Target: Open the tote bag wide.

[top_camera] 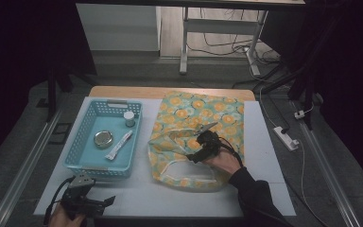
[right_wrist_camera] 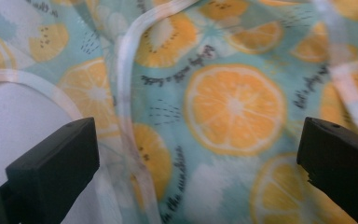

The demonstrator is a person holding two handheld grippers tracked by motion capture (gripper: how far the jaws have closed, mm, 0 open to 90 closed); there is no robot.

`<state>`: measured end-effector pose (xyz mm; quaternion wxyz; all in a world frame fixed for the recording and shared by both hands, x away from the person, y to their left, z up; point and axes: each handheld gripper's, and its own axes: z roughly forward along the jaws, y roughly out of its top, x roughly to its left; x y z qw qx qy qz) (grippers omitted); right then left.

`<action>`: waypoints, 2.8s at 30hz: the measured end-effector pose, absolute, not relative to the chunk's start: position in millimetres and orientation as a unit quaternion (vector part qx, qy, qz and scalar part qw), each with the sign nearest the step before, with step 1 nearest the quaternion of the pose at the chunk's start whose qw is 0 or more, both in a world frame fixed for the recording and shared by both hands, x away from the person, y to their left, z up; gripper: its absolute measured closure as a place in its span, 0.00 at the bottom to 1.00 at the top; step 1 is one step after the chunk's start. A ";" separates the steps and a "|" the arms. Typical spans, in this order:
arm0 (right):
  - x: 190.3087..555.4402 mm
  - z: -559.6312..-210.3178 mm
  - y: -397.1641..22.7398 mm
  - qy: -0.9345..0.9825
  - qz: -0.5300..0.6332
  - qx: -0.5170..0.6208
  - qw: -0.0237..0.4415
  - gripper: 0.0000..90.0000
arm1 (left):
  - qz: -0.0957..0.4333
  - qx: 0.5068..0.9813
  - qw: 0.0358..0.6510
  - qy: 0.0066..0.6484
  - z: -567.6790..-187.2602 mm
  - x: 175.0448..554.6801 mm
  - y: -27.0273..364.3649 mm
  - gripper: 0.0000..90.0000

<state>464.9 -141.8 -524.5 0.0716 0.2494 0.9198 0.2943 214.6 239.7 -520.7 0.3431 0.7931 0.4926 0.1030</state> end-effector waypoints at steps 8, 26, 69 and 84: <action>457.0 -524.4 -130.9 0.922 0.303 0.222 0.092 0.29 | 0.104 0.794 0.342 0.491 -520.7 214.7 239.7 0.02; 467.8 -511.8 -141.9 0.925 0.291 0.212 0.119 0.91 | 0.104 0.795 0.341 0.491 -520.9 214.8 239.1 0.02; 487.7 -502.0 -159.7 0.901 0.339 0.250 0.100 1.00 | 0.103 0.796 0.339 0.492 -521.2 215.3 238.6 0.03; 476.6 -464.3 -159.3 0.891 0.375 0.246 0.073 1.00 | 0.103 0.795 0.338 0.492 -521.1 215.4 238.5 0.03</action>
